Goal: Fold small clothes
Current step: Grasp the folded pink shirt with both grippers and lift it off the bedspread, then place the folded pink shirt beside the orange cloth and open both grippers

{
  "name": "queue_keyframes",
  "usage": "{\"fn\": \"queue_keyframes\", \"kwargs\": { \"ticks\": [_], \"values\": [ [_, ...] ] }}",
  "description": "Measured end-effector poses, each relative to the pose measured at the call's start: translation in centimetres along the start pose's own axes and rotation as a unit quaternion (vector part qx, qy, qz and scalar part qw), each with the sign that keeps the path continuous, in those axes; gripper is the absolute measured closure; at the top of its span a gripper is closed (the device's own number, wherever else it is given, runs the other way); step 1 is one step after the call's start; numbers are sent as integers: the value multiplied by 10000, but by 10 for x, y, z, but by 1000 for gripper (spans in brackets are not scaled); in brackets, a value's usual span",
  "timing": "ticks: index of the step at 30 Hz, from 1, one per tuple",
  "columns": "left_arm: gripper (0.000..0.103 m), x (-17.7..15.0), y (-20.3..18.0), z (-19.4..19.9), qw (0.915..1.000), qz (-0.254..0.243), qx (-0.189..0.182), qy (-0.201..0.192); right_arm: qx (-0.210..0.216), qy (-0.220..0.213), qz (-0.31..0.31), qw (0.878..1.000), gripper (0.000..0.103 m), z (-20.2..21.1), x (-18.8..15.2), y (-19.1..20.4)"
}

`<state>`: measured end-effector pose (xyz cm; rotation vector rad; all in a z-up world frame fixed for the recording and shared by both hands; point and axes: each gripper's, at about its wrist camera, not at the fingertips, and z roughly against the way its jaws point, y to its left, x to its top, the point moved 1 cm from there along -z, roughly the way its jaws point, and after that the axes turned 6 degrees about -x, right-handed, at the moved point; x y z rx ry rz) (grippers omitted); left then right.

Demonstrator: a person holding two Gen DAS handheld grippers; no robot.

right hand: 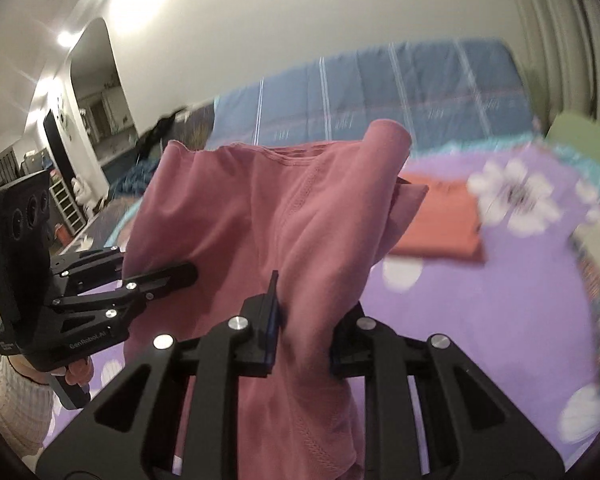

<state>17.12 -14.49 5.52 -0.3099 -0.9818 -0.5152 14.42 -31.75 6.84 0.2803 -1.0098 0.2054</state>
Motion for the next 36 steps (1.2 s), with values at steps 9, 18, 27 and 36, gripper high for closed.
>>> {"fn": "queue_keyframes", "kwargs": {
  "ticks": [9,18,27,36],
  "values": [
    [82,61,-22,-9,9968,-534,-168,-570,-480,-781,260,9955,84,33,44,-14],
    [82,84,-21,-48,9956,-804,-94,-467,-413,-1088,284,9928,84,22,61,-35],
    [82,135,16,-117,9970,-672,-148,-344,-664,-989,250,9926,84,-40,110,-75],
    [82,164,47,-198,9983,-522,192,-150,-753,-768,-281,9938,84,-116,151,-129]
  ]
}}
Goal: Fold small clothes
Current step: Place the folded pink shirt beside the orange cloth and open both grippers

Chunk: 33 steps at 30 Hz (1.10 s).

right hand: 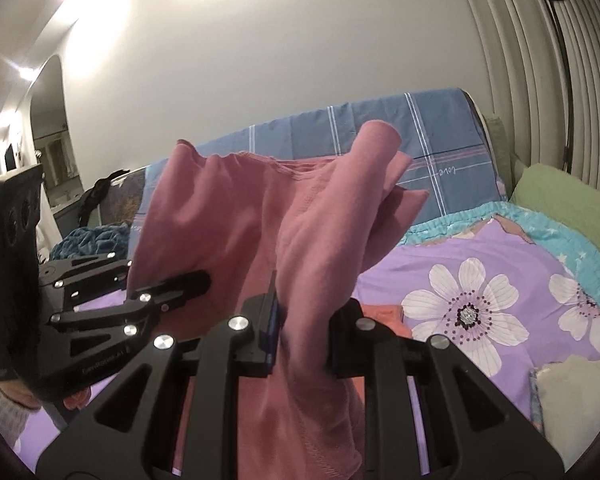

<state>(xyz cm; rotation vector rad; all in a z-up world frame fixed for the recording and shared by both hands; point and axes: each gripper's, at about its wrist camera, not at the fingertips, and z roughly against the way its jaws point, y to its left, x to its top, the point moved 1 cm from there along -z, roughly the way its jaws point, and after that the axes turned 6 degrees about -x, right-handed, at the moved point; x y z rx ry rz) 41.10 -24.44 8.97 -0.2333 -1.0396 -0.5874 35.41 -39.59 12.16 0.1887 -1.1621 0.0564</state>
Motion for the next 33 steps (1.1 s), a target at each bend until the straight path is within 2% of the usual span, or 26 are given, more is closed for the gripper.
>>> {"fn": "queue_keyframes", "kwargs": {
  "ticks": [1,2,3,4,5,6,7,8,9,10,11,13,14,15,16,18,21,22,23,25,28,31,33],
  "values": [
    [81,-1,3,-10,10000,41,46,22,-49,39,-85,9999,84,-11,0,-5],
    [75,-7,8,-30,9995,15,310,110,-82,88,-170,9998,83,-22,-1,-10],
    [69,-11,13,-43,9983,-24,541,192,-153,165,-239,9995,78,-40,-4,-16],
    [58,-23,18,-63,9941,-79,997,408,-441,304,-188,9984,60,-60,-8,-20],
    [57,-31,22,-75,9904,-89,1243,592,-798,491,-127,9955,52,-76,-15,-24],
    [57,-44,25,-86,9873,-38,1369,800,-1291,773,-88,9886,57,-93,-25,-32],
    [57,-53,27,-89,9881,73,1279,857,-1769,1144,-104,9775,75,-111,-42,-44],
    [57,-68,29,-89,9909,299,972,886,-1916,1343,-181,9721,79,-116,-55,-51],
    [57,-78,27,-87,9924,377,741,903,-1864,1435,-318,9714,79,-115,-67,-56],
    [57,-91,22,-84,9934,292,602,934,-1558,1463,-473,9758,79,-107,-85,-58],
    [55,-97,16,-84,9932,190,606,974,-1395,1506,-404,9779,79,-101,-100,-54],
    [54,-118,7,-88,9908,-49,563,1227,-1471,1583,-8,9764,76,-93,-122,-42],
    [52,-131,4,-94,9878,-78,516,1470,-1612,1716,310,9714,76,-89,-139,-34],
    [51,-143,1,-99,9844,-92,497,1685,-1649,1798,387,9690,75,-88,-145,-31],
    [50,-148,-1,-99,9840,-143,571,1681,-1667,1888,394,9670,72,-87,-150,-31],
    [49,-154,-1,-88,9869,-155,691,1448,-1696,2010,199,9646,69,-81,-152,-33],
    [41,-151,-4,-60,9884,264,609,1365,-1620,1940,-145,9674,67,-53,-149,-36],
    [34,-148,-8,-42,9897,336,614,1252,-1612,1919,-170,9679,62,-40,-150,-35],
    [27,-147,-15,-30,9908,303,670,1137,-1620,1894,-171,9683,60,-18,-152,-31],
    [19,-145,-33,9,9940,153,738,787,-1539,1777,-161,9718,55,13,-154,-23],
    [6,-142,-58,62,9967,90,619,525,-1426,1468,-80,9788,47,75,-163,-8],
    [1,-143,-76,104,9978,218,515,363,-1438,1195,-122,9823,43,125,-176,2],
    [1,-146,-89,139,9982,301,450,238,-1599,1151,-280,9800,42,154,-186,7]
  ]
}}
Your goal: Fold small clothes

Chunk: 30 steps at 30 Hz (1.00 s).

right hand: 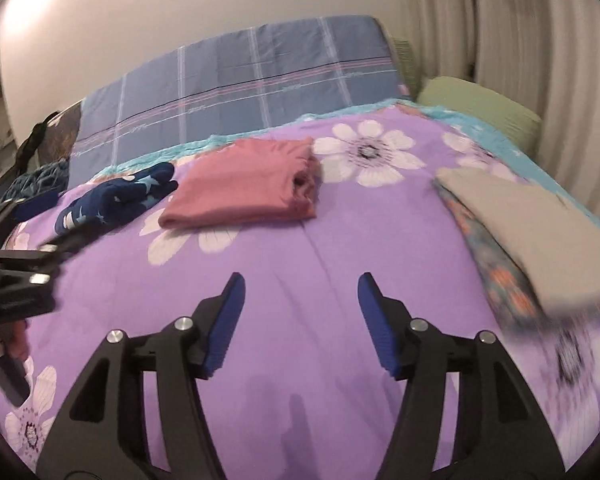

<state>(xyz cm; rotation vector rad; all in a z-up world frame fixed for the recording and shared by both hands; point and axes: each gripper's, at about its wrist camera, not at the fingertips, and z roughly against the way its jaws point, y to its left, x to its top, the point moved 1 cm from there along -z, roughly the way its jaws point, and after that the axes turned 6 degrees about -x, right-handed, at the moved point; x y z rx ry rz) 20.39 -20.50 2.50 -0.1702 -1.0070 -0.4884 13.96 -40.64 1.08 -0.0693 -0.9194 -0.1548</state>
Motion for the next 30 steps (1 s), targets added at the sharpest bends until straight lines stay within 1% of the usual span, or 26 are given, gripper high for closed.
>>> {"fn": "queue_keyframes", "kwargs": {
  "ticks": [2,5,7,10,12,16,17,20,24,27,30],
  "values": [
    [1,-5,-7,24,10000,26,-22,-61,-11,23,-97,9999,40,19,-12,-1],
    [1,-15,-19,60,9999,-67,33,-115,-132,-54,-23,9999,33,46,-22,4],
    [1,-21,-21,77,9998,-39,129,-177,-243,-116,55,9996,21,62,-27,9],
    [1,-31,-22,102,9997,155,79,-197,-274,-306,153,9990,15,90,-31,17],
    [1,-35,-22,110,9997,188,44,-162,-309,-430,206,9984,13,107,-32,22],
    [1,-44,-24,126,9992,291,230,-173,-320,-593,248,9974,11,129,-34,29],
    [1,-45,-24,129,9991,313,222,-180,-361,-619,249,9971,10,133,-35,30],
    [1,-49,-27,140,9994,270,16,-222,-438,-695,244,9963,8,144,-38,33],
    [1,-51,-34,149,9995,129,-17,-272,-483,-816,219,9953,5,157,-41,34],
    [1,-54,-38,151,9995,105,-144,-265,-528,-903,258,9942,5,165,-45,35],
    [1,-58,-43,153,9995,72,-175,-241,-577,-930,318,9935,5,168,-47,36]
  ]
}}
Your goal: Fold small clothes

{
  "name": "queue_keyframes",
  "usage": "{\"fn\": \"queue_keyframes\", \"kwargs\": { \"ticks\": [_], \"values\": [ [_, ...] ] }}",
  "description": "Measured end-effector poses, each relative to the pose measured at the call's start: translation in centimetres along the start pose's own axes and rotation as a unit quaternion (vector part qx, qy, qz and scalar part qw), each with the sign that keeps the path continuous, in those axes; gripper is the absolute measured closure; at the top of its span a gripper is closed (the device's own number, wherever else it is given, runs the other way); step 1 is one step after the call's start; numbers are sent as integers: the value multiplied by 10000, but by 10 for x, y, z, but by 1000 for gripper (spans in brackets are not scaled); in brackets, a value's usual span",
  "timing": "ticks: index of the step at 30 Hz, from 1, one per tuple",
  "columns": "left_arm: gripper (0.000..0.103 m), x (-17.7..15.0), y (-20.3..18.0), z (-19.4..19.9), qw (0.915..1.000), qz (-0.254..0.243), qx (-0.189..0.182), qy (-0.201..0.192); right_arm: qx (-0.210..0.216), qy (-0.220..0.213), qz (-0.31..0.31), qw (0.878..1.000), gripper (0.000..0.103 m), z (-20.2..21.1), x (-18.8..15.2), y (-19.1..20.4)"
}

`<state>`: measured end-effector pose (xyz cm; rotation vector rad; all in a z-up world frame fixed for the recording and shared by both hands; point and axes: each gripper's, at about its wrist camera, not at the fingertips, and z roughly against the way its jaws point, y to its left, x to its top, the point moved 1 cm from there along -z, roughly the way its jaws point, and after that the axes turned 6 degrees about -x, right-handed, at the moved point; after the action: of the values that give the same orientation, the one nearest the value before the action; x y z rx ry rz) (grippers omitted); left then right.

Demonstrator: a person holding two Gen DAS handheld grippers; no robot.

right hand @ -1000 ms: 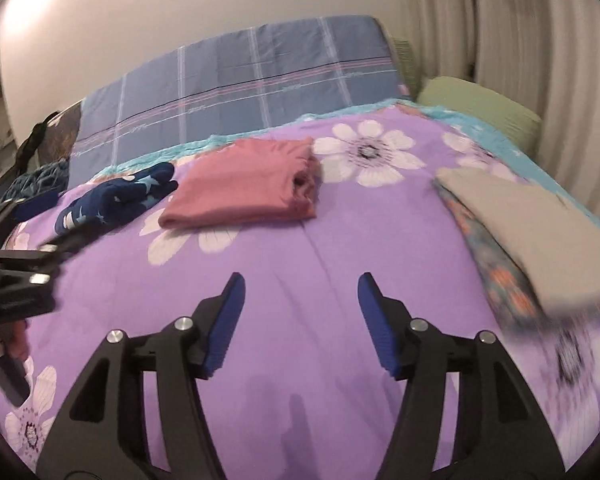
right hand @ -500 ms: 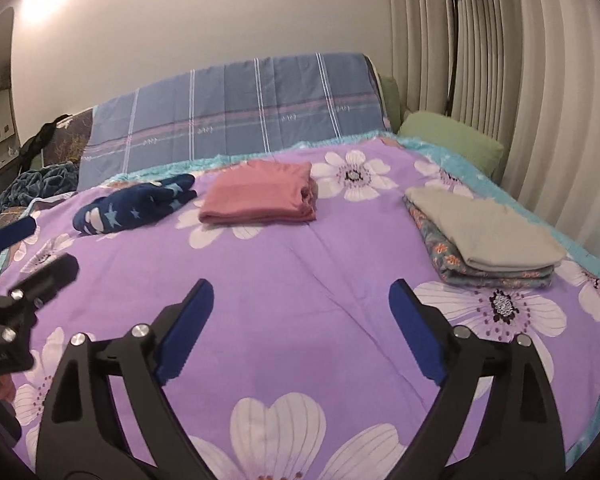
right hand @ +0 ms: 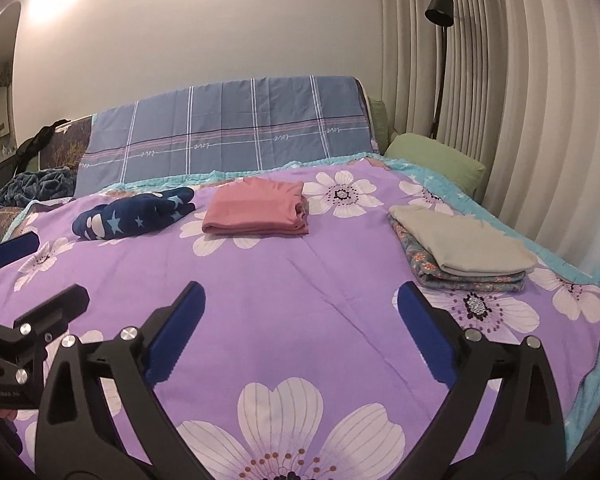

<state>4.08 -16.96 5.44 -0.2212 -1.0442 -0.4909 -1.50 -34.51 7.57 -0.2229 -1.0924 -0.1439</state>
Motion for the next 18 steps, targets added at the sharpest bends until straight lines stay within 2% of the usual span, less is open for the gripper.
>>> {"fn": "queue_keyframes", "kwargs": {
  "ticks": [18],
  "values": [
    [1,-6,-2,5,9999,101,-59,109,-76,207,19,9998,4,-6,-14,-3]
  ]
}}
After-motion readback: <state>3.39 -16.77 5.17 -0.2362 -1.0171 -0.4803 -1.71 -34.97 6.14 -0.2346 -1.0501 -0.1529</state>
